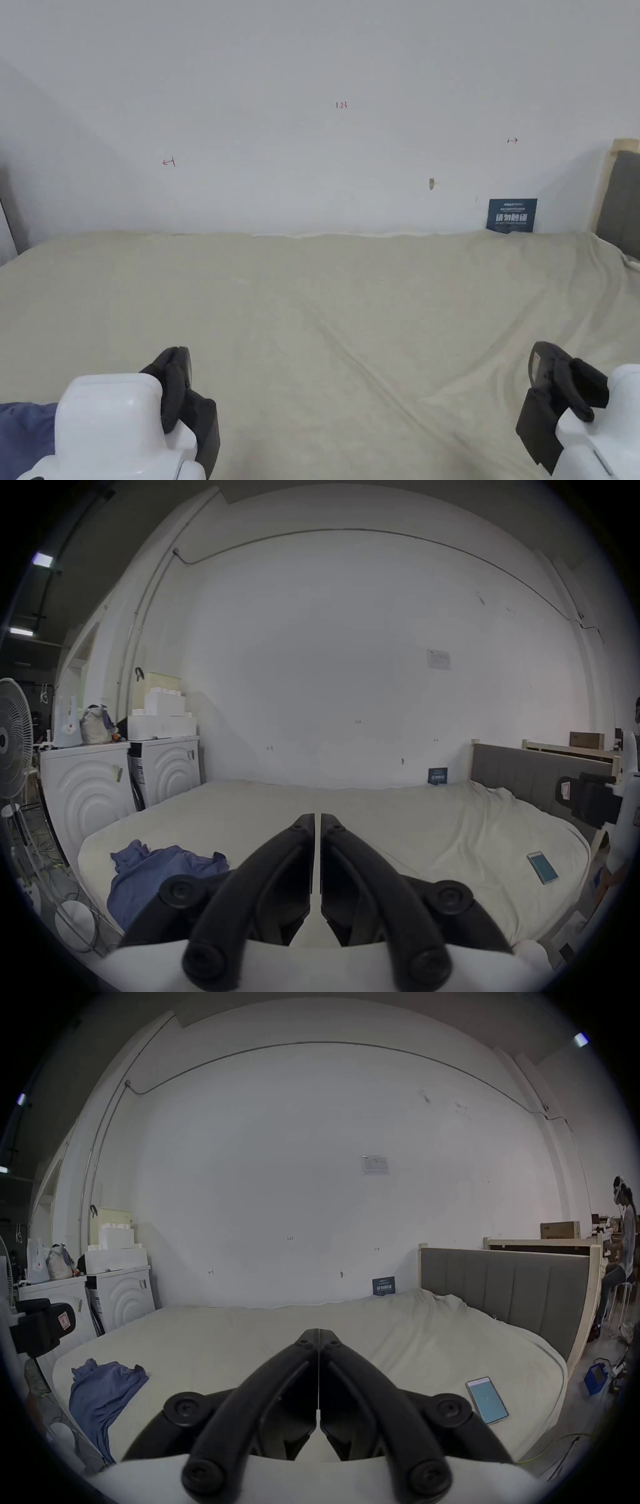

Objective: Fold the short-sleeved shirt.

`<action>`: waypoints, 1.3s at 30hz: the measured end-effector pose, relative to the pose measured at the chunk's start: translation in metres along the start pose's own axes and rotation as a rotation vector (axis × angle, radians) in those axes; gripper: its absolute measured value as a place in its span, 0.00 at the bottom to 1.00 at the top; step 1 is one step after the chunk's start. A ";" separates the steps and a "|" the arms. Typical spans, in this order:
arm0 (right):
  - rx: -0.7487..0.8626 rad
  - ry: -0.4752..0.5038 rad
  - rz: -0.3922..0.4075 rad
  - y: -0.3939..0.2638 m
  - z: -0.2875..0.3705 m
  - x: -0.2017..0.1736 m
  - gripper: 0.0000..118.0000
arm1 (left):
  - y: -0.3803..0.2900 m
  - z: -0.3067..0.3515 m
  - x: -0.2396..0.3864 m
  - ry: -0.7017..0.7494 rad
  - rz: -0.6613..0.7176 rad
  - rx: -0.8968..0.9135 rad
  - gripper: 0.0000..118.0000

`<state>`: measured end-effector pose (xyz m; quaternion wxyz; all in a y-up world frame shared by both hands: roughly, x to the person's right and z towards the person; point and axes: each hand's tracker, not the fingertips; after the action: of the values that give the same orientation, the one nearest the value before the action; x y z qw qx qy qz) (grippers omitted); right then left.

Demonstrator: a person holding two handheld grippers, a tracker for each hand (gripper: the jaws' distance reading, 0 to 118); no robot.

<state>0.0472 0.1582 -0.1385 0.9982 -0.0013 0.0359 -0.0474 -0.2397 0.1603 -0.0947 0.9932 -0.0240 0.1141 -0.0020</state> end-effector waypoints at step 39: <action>-0.067 0.599 0.035 0.004 -0.046 -0.165 0.00 | 0.022 0.072 -0.125 0.504 -0.007 -0.022 0.00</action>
<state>-0.1198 0.1782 -0.1727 0.9433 -0.0196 0.3303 -0.0275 -0.3455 0.1872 0.0026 0.9330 -0.0338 0.3583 -0.0101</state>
